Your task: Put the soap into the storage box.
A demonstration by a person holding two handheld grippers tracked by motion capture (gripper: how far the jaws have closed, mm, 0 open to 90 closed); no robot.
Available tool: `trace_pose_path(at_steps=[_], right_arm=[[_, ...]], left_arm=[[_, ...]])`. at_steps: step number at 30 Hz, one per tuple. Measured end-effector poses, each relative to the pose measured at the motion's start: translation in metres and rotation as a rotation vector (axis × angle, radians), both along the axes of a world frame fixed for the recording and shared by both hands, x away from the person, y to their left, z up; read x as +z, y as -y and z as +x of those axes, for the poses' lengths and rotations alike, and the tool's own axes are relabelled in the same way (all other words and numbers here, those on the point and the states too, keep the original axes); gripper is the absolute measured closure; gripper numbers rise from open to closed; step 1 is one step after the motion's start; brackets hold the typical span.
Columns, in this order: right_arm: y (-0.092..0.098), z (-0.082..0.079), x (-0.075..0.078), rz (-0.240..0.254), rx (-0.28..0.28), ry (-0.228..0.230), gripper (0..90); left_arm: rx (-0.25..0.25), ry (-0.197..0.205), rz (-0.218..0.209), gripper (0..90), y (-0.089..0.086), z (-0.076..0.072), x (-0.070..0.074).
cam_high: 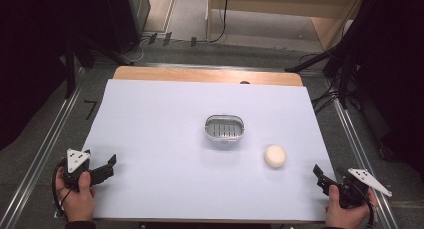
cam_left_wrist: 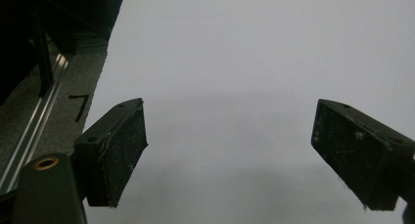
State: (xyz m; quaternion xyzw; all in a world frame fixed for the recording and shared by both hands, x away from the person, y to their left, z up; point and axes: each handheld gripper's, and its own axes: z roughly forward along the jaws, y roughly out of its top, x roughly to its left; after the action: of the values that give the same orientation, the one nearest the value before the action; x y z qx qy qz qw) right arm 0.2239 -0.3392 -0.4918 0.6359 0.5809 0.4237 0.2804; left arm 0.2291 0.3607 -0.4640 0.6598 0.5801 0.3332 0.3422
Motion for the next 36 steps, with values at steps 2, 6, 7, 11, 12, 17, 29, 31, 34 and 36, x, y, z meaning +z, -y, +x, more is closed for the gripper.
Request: trace_pose_path(at_steps=[2, 6, 7, 11, 12, 17, 29, 31, 34, 36], right_arm=[[-0.003, 0.002, 0.000, -0.037, -0.029, -0.026, 14.0], [-0.008, 0.008, 0.000, -0.094, -0.047, -0.085, 13.9], [-0.008, 0.008, 0.000, -0.100, -0.041, -0.084, 14.0], [-0.008, 0.005, 0.002, -0.088, -0.040, -0.052, 17.8], [-0.008, 0.004, 0.003, -0.091, -0.048, -0.043, 18.9], [-0.007, 0.002, 0.007, -0.006, -0.034, 0.002, 21.7], [0.001, 0.005, 0.015, 0.125, 0.218, -0.113, 15.3], [-0.002, 0.008, 0.019, 0.073, 0.234, -0.146, 15.3], [-0.005, 0.013, 0.025, 0.017, 0.249, -0.173, 15.8], [-0.006, 0.014, 0.029, 0.007, 0.268, -0.186, 15.9]], left_arm=[[-0.001, -0.001, 0.000, 14.2, 0.000, 0.000, 0.000], [-0.002, 0.000, -0.003, 14.2, 0.000, 0.000, 0.000], [-0.002, 0.000, -0.004, 14.2, 0.000, 0.000, 0.000], [0.001, -0.004, -0.010, 14.2, -0.001, 0.001, 0.000], [0.003, -0.005, -0.010, 14.2, -0.001, 0.001, 0.000], [0.005, -0.010, -0.007, 14.2, -0.001, 0.001, 0.000], [0.002, 0.000, -0.021, 14.2, -0.002, 0.000, 0.000], [-0.001, 0.004, -0.023, 14.2, -0.002, 0.000, 0.000], [0.000, 0.002, -0.027, 14.2, -0.003, 0.000, 0.000], [-0.001, 0.002, -0.025, 14.2, -0.002, 0.000, 0.000]])
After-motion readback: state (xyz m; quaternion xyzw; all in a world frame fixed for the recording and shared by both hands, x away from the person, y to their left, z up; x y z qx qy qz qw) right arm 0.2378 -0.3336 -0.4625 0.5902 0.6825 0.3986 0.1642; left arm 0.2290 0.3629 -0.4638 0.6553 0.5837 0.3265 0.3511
